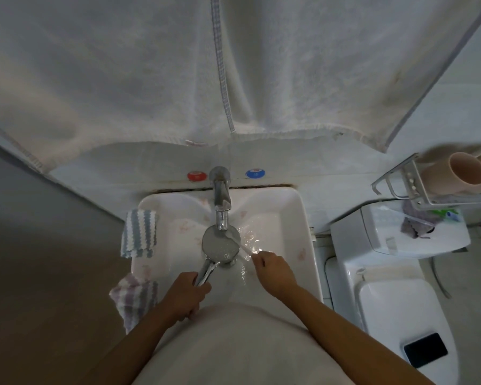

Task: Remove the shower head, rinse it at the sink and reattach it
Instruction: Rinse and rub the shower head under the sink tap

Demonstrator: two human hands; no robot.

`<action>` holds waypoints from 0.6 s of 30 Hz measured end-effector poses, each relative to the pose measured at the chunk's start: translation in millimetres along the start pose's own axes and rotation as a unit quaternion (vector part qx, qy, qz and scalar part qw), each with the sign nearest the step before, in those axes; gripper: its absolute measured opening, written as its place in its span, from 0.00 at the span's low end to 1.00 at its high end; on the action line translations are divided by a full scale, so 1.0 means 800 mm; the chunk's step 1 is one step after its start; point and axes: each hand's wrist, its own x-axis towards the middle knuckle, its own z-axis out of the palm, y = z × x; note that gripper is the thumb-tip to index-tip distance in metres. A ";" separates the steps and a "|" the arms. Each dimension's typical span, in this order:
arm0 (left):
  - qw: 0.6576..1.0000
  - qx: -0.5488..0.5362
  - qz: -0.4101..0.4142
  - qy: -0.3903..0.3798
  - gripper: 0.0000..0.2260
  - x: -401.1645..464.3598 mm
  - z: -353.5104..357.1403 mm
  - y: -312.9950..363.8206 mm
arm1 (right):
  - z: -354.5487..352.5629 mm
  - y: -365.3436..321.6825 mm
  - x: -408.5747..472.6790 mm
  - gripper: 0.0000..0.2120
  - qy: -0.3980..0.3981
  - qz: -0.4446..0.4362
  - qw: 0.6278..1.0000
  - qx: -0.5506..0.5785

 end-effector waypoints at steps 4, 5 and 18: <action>0.999 -0.028 -0.011 0.012 0.09 0.003 -0.001 -0.004 | 0.009 -0.003 -0.013 0.22 -0.085 -0.038 0.995 -0.026; 0.999 -0.033 -0.015 0.012 0.09 0.003 -0.002 -0.003 | 0.007 -0.002 -0.011 0.21 -0.067 -0.027 0.997 -0.032; 0.996 -0.075 -0.044 0.011 0.08 0.004 0.000 -0.002 | 0.002 0.002 -0.004 0.21 0.006 0.000 1.000 -0.023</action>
